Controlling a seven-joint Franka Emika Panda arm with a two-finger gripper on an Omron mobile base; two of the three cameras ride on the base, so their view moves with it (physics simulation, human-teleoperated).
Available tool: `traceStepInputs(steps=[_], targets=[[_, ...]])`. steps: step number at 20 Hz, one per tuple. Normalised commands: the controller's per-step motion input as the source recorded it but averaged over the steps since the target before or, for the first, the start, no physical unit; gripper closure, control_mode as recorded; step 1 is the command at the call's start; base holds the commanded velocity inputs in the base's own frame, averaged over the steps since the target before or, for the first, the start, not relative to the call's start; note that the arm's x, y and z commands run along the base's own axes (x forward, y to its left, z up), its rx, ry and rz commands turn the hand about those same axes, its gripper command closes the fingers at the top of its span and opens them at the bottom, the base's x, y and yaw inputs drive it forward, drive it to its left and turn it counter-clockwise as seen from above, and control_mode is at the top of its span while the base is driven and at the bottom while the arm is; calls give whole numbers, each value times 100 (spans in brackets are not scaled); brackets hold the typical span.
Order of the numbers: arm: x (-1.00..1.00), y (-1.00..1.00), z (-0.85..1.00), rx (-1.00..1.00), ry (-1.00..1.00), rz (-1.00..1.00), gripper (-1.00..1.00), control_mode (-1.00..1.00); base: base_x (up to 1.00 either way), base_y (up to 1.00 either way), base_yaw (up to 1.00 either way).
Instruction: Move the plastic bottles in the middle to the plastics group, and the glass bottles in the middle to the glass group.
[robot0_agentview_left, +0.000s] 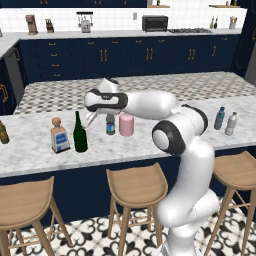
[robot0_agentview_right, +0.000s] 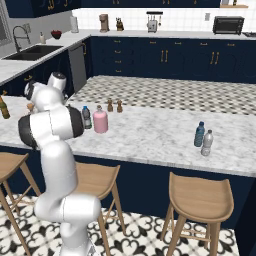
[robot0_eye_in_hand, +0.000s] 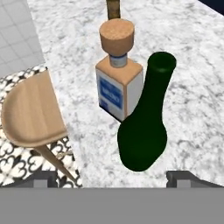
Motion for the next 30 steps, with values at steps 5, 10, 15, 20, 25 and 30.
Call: traceStepInputs(steps=[5,10,15,20,25,30], targets=[[-43,-60,0,0,3,-12,-100,-100,0,0,0],[-26,-80,21,0,5,-14,-100,-100,0,0,0],[-25,-85,47,0,3,-16,-100,-100,0,0,0],[-13,-79,45,-2,6,-21,-100,-100,0,0,0],[5,-37,13,-25,12,-35,-100,-100,0,0,0],[29,1,39,-9,15,-31,-100,-100,0,0,0]])
